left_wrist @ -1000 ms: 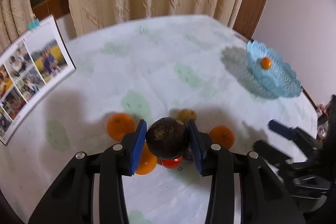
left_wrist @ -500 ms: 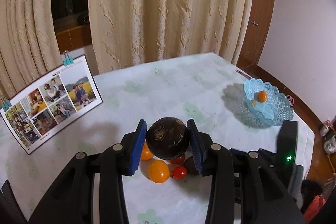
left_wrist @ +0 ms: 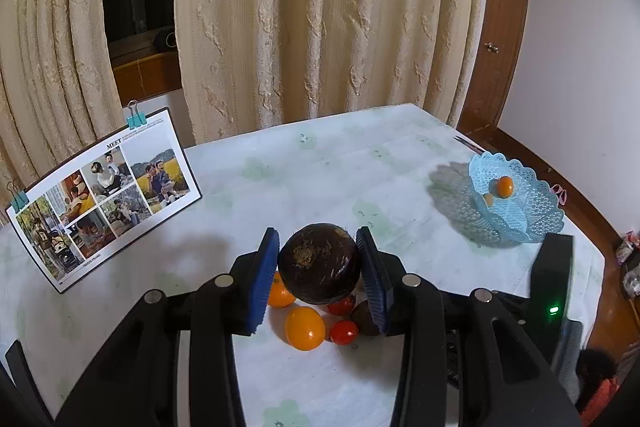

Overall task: Organize fruits
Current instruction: 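Grasp an orange with the right tool while the left tool holds the passion fruit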

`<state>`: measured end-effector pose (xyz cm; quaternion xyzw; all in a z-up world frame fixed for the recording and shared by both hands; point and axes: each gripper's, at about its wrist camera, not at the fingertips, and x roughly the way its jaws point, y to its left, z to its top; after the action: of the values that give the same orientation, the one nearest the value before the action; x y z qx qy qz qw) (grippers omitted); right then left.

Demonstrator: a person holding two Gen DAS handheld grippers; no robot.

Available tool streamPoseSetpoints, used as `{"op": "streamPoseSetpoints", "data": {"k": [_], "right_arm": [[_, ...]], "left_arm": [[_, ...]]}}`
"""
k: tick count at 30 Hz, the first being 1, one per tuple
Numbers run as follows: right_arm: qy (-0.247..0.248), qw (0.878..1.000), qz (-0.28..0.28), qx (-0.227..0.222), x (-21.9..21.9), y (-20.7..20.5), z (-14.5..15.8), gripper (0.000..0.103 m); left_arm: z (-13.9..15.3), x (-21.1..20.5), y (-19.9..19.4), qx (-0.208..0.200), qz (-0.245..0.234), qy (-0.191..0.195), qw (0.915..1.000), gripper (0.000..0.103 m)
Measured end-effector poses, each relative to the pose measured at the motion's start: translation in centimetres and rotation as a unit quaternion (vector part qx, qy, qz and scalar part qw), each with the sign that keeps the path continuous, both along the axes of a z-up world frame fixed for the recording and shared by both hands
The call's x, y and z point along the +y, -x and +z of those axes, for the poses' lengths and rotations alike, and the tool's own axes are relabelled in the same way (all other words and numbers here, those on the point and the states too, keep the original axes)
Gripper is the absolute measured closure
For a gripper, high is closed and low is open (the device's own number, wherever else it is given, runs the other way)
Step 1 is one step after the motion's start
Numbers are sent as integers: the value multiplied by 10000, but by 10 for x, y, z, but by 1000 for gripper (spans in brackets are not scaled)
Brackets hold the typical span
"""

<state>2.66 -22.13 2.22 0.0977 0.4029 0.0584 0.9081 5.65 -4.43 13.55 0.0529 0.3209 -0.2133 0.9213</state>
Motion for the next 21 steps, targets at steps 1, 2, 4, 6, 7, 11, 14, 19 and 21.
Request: {"op": "streamPoseSetpoints", "data": {"k": [1, 2, 4, 6, 7, 11, 14, 19, 21], "right_arm": [[2, 9999, -62, -79, -3, 3, 4, 64], [0, 9998, -124, -139, -8, 5, 8, 64], [-25, 9992, -281, -271, -18, 9, 18, 64], [-35, 9978, -510, -432, -34, 14, 30, 64], [-26, 9967, -634, -508, -42, 16, 35, 63], [-37, 9918, -1048, -730, -73, 25, 51, 63], [-42, 9872, -1356, -838, -96, 29, 59, 63], [-58, 9793, -1782, -958, -132, 38, 67, 63], [-23, 9763, -1914, -1012, -141, 41, 70, 63]], "left_arm": [[0, 0, 0, -12, 8, -10, 10000, 63], [0, -1, 1, -39, 19, -32, 10000, 63], [1, -2, 2, -59, 27, -45, 10000, 63], [0, -4, 3, -76, 11, -59, 10000, 63], [0, -4, 3, -80, 11, -66, 9999, 63], [-1, -8, 5, -142, 60, -158, 9998, 63], [-2, -13, 8, -233, 117, -260, 9993, 62], [-4, -19, 12, -321, 144, -359, 9987, 62], [-6, -21, 13, -336, 149, -403, 9985, 63]]}}
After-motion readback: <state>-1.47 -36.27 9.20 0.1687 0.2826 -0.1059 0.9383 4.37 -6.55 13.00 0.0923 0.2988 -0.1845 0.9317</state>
